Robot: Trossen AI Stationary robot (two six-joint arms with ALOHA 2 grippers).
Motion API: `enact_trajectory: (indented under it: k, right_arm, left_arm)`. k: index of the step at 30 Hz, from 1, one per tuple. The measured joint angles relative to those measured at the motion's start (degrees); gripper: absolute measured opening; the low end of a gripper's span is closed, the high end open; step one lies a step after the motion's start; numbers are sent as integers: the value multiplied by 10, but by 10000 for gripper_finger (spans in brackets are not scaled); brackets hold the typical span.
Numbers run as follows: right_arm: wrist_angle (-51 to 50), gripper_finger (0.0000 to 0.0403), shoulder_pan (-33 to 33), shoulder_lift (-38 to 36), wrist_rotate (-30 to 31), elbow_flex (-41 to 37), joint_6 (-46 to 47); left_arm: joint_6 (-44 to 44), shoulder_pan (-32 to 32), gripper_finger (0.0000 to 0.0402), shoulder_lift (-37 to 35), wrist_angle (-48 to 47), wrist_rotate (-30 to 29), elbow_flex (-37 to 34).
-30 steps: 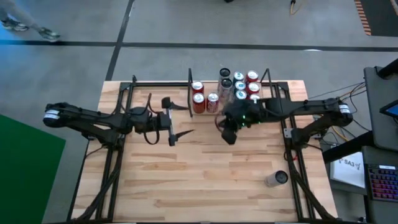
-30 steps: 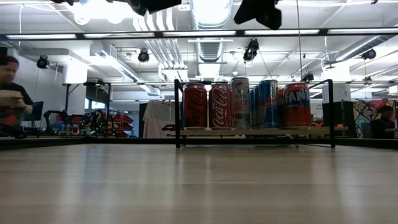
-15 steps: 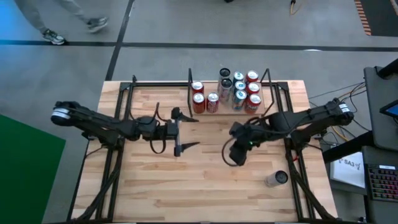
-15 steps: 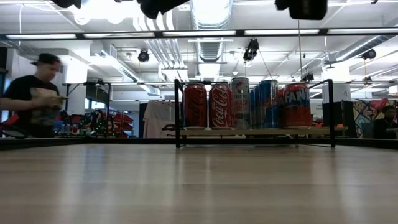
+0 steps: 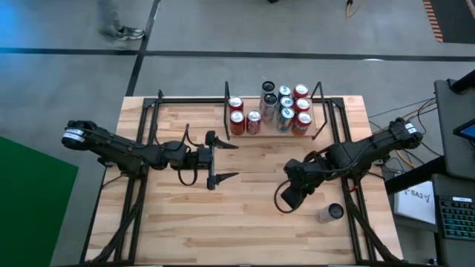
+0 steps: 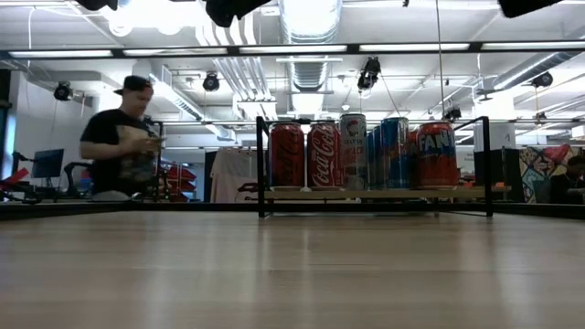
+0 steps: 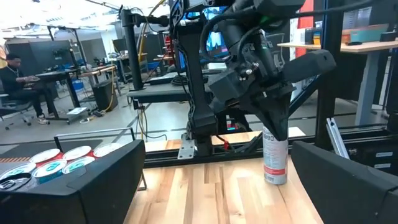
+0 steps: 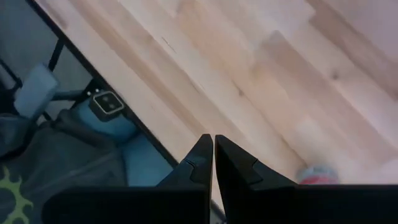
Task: Place canned beverage on shelf
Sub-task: Put the white and pink soda can on the shelf
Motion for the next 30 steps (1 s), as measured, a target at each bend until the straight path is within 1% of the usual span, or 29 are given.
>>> enact_trajectory:
  k: [2, 7, 13, 16, 18, 21, 25, 28, 30]
  right_arm:
    - [-4, 9, 7, 0, -8, 0, 24]
    - [-51, 9, 16, 0, -66, 0, 59]
    - [-200, 9, 18, 0, -115, 0, 97]
    - [-280, 9, 24, 0, -127, 0, 113]
    - [-284, 9, 28, -3, -128, -1, 115]
    - [-263, 9, 29, -8, -127, -1, 117]
    - [-268, 9, 30, -8, -126, -1, 117]
    - [-267, 9, 48, -17, -126, -1, 118]
    - [-267, 9, 72, -26, -126, -1, 130]
  left_arm:
    - [1, 0, 389, 0, 0, 0, 0]
    - [11, 0, 389, 0, 0, -1, 0]
    - [16, 0, 389, 0, 1, -1, 0]
    - [14, 0, 389, 0, 1, -1, 0]
    - [14, 0, 389, 0, 0, -1, 0]
    - [13, 0, 389, 0, 0, -1, 0]
    - [13, 0, 389, 0, 0, -1, 0]
    - [13, 0, 389, 0, 0, -1, 0]
    - [12, 0, 389, 0, 1, -1, 0]
